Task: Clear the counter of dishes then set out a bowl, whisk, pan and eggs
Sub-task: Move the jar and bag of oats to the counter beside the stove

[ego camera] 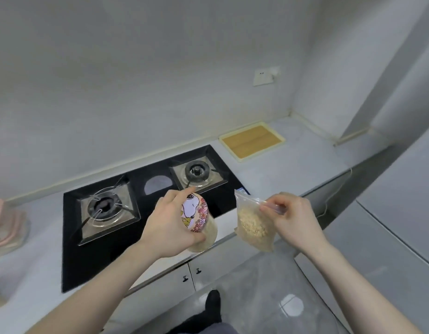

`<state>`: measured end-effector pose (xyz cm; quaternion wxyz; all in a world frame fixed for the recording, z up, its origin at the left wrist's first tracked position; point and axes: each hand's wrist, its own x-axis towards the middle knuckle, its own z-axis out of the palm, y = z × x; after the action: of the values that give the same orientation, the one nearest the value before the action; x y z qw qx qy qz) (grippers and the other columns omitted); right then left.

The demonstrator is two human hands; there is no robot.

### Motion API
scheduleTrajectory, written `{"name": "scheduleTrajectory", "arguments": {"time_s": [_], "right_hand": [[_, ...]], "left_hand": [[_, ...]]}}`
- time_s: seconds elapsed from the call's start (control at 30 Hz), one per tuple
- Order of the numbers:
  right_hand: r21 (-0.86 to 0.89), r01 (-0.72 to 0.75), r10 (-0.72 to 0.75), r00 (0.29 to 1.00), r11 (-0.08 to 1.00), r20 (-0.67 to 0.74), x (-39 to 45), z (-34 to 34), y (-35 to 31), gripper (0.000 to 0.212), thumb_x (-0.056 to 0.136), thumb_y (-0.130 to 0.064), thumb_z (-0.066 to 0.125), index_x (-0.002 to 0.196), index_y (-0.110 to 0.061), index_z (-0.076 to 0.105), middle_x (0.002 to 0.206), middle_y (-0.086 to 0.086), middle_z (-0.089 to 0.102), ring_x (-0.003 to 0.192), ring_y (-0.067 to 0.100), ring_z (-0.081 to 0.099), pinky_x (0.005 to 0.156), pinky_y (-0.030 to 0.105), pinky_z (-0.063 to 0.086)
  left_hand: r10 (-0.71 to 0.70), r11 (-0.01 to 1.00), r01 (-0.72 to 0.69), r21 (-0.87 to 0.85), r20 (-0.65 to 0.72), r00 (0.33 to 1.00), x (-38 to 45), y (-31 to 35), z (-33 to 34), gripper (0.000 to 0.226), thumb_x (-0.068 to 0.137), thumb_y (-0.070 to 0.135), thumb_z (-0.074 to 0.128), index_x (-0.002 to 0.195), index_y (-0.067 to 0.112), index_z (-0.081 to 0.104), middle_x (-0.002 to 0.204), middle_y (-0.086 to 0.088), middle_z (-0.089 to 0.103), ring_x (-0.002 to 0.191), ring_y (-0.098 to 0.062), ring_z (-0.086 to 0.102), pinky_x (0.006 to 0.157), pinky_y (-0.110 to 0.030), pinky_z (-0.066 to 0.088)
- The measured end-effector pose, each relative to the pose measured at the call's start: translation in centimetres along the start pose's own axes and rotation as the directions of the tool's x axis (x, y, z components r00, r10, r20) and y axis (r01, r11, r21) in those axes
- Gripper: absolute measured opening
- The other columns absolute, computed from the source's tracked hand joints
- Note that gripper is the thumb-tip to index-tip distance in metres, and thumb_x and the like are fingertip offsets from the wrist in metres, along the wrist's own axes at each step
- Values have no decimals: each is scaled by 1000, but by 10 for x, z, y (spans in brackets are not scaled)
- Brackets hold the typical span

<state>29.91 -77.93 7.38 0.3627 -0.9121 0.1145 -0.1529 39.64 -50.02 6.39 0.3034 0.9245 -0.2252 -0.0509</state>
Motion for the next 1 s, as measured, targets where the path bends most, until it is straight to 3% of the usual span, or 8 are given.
{"name": "scheduleTrajectory", "arguments": {"time_s": [0.37,0.7,1.0], "right_hand": [[-25,-187,182,972,982,-146,93,-69,113,14,86,-25,76,73,-29,75,77,-17,70,77,1,66,75,33,56],[-88,-330,313,936,940,-163,213,-126,202,12,90,-28,73,79,-30,76,82,-17,73,82,2,66,79,32,56],[-128,-435,420,899,891,-127,308,-167,272,18,91,-23,62,76,-24,73,78,-18,71,80,8,67,75,37,59]], "left_hand": [[147,989,-150,14,132,980,170,80,82,107,48,61,78,145,49,33,126,23,42,122,-9,45,97,-35,52],[235,970,-242,15,179,955,333,145,139,109,47,54,78,146,50,32,129,23,39,124,-10,42,93,-30,51],[266,956,-286,67,214,940,408,193,168,108,52,52,79,148,48,30,131,20,38,119,-13,40,94,-28,45]]}}
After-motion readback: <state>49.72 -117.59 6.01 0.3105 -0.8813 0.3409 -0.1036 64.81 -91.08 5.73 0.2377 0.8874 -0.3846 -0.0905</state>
